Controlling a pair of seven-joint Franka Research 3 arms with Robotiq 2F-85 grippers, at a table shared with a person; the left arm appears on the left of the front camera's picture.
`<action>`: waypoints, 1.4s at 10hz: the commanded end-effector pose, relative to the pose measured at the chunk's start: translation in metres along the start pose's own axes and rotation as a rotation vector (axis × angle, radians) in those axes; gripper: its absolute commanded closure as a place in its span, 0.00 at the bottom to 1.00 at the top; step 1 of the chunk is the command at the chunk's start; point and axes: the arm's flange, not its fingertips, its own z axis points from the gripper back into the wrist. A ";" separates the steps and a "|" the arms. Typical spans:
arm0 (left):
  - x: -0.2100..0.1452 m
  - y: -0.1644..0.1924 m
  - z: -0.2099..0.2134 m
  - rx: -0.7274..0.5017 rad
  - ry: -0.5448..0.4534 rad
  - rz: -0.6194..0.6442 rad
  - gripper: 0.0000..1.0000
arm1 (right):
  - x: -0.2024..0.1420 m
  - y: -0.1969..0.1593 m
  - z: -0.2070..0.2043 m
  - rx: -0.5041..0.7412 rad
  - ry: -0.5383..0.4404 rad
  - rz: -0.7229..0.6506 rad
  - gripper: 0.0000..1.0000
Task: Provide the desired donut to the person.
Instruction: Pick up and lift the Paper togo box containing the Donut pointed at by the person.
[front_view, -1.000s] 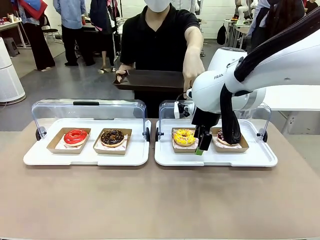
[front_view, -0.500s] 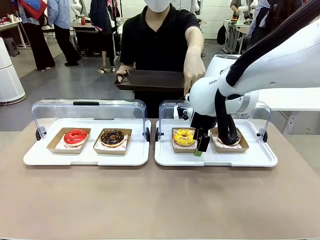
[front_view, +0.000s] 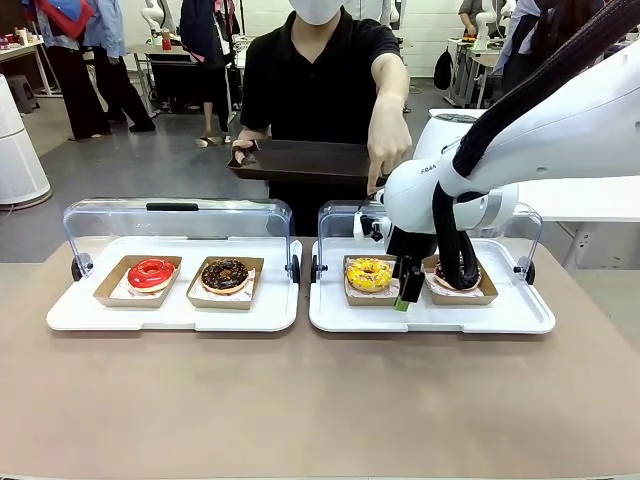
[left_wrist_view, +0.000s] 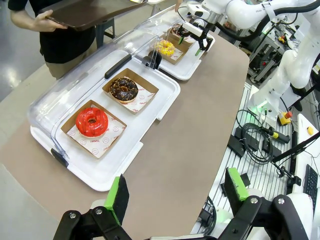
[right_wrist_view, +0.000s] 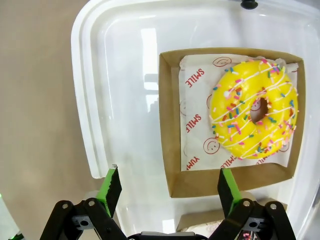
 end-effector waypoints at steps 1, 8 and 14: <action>0.000 -0.001 0.001 -0.002 -0.005 -0.005 0.00 | 0.005 -0.006 -0.007 -0.024 0.017 -0.008 0.00; 0.000 -0.001 0.001 -0.002 -0.005 -0.005 0.00 | 0.000 -0.012 -0.026 0.002 0.027 -0.022 0.00; 0.000 -0.001 0.001 -0.002 -0.005 -0.005 0.00 | 0.000 -0.011 -0.027 0.007 0.022 -0.010 1.00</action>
